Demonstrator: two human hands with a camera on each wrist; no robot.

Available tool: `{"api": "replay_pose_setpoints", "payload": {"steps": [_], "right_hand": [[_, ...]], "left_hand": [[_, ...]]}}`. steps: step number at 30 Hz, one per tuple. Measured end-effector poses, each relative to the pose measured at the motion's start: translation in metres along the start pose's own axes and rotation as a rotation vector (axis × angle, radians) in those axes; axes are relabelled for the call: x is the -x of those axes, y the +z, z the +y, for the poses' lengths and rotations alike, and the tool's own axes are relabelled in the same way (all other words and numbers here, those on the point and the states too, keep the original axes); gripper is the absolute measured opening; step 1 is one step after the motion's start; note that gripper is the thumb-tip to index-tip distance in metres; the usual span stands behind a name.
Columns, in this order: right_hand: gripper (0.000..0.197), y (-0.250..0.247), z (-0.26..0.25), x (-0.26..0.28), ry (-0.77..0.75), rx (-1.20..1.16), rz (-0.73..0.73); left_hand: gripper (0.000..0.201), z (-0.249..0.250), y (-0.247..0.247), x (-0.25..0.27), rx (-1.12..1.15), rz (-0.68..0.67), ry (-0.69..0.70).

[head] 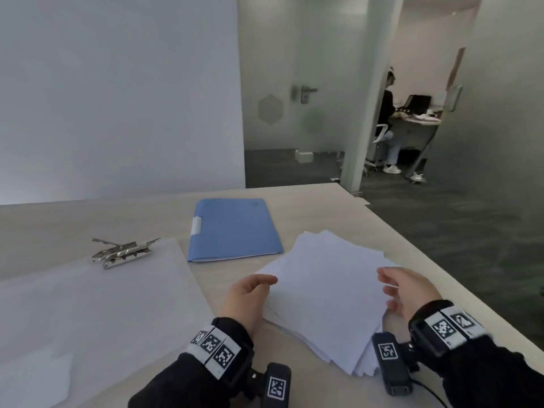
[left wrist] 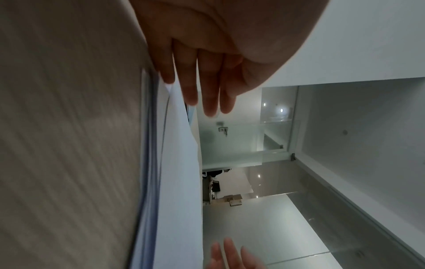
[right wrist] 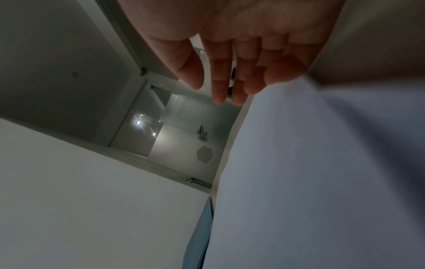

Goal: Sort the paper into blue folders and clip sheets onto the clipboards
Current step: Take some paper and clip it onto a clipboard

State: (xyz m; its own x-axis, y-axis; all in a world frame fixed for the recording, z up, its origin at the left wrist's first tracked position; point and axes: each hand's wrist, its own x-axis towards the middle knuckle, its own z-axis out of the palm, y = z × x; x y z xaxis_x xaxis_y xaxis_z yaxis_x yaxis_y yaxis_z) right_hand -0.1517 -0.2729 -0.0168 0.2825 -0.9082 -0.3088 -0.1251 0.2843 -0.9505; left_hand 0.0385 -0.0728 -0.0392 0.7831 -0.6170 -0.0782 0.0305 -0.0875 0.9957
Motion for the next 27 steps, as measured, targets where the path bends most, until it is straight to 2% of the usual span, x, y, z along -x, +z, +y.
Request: {"api": "replay_pose_setpoints", "payload": {"steps": [1, 4, 8, 9, 11, 14, 16, 19, 22, 27], "right_hand": [[0.012, -0.003, 0.003, -0.001, 0.029, -0.023, -0.001], [0.018, -0.024, 0.01, 0.002, 0.111, -0.149, -0.021], [0.028, -0.04, 0.013, 0.01, 0.181, -0.268, -0.098], [0.029, -0.043, 0.013, 0.01, 0.189, -0.286, -0.101], [0.033, -0.046, 0.014, 0.011, 0.195, -0.298, -0.106], [0.039, -0.048, 0.017, 0.01, 0.216, -0.314, -0.118], [0.041, -0.052, 0.02, 0.009, 0.229, -0.311, -0.117], [0.039, -0.054, 0.021, 0.008, 0.236, -0.289, -0.115], [0.038, -0.054, 0.02, 0.008, 0.254, -0.257, -0.127], [0.03, -0.052, 0.015, 0.006, 0.262, -0.187, -0.149]], "left_hand": [[0.033, -0.003, 0.002, -0.003, -0.038, 0.022, 0.016], [0.033, -0.007, 0.015, -0.011, -0.207, -0.032, 0.055], [0.05, -0.004, 0.03, -0.012, -0.746, -0.138, 0.055], [0.052, -0.002, 0.032, -0.01, -0.814, -0.142, 0.039], [0.049, -0.003, 0.033, -0.009, -0.806, -0.129, 0.04], [0.038, -0.01, 0.027, -0.011, -0.672, -0.118, 0.082], [0.042, -0.013, 0.025, -0.011, -0.677, -0.116, 0.093], [0.048, -0.014, 0.027, -0.011, -0.801, -0.152, 0.097], [0.03, -0.011, 0.028, -0.008, -0.709, -0.157, 0.089], [0.033, -0.01, 0.026, -0.007, -0.727, -0.184, 0.103]]}}
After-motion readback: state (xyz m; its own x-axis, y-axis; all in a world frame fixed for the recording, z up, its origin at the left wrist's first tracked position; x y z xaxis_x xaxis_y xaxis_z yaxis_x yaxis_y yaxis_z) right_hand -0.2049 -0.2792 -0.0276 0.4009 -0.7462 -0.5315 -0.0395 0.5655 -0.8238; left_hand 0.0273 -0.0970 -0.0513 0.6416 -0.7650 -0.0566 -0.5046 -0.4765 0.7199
